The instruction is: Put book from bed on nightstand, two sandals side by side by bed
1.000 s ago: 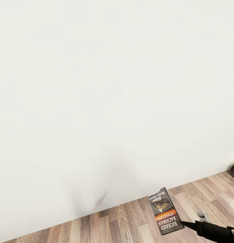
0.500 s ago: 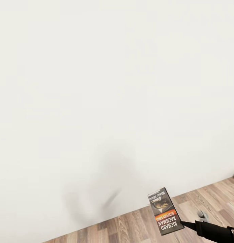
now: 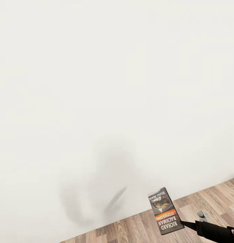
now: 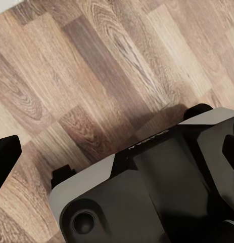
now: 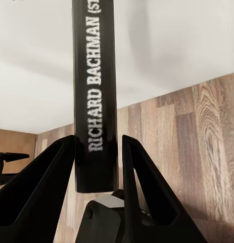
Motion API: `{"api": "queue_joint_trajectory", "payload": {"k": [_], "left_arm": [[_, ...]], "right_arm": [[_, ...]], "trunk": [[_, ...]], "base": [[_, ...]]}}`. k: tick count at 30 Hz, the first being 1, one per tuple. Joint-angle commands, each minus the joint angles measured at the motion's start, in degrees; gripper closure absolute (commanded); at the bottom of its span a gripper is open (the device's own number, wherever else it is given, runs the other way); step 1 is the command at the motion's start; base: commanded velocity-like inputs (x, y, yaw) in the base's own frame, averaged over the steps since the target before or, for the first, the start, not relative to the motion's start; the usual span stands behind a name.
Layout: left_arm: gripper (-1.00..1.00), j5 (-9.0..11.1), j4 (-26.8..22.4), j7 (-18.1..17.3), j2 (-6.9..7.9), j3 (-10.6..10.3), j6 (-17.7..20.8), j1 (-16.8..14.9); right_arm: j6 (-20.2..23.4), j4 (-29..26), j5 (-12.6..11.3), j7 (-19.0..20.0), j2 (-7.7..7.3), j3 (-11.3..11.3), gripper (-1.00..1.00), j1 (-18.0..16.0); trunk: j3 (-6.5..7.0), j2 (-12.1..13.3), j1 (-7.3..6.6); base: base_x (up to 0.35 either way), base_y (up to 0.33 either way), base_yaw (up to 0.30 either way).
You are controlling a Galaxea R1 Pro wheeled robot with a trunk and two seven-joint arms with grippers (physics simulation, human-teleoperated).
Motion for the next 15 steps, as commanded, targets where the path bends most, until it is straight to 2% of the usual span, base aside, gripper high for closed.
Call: {"api": "queue_joint_trajectory", "payload": {"k": [1, 15], "left_arm": [[-1.0, -0.61, -0.04, -0.17, 0.01, 0.42, -0.25, -0.03], [-1.0, -0.61, -0.04, -0.17, 0.01, 0.4, -0.25, -0.03]], "right_arm": [[0.57, -0.01, -0.61, 0.1, -0.04, 0.43, 1.0, -0.06], [0.57, -0.01, -0.57, 0.1, -0.04, 0.43, 1.0, -0.05]], "trunk": [[-0.14, -0.1, 0.02], [-0.7, -0.1, 0.02]], "base": [[0.003, 0.0, -0.183], [0.0, 0.0, -0.235]]}}
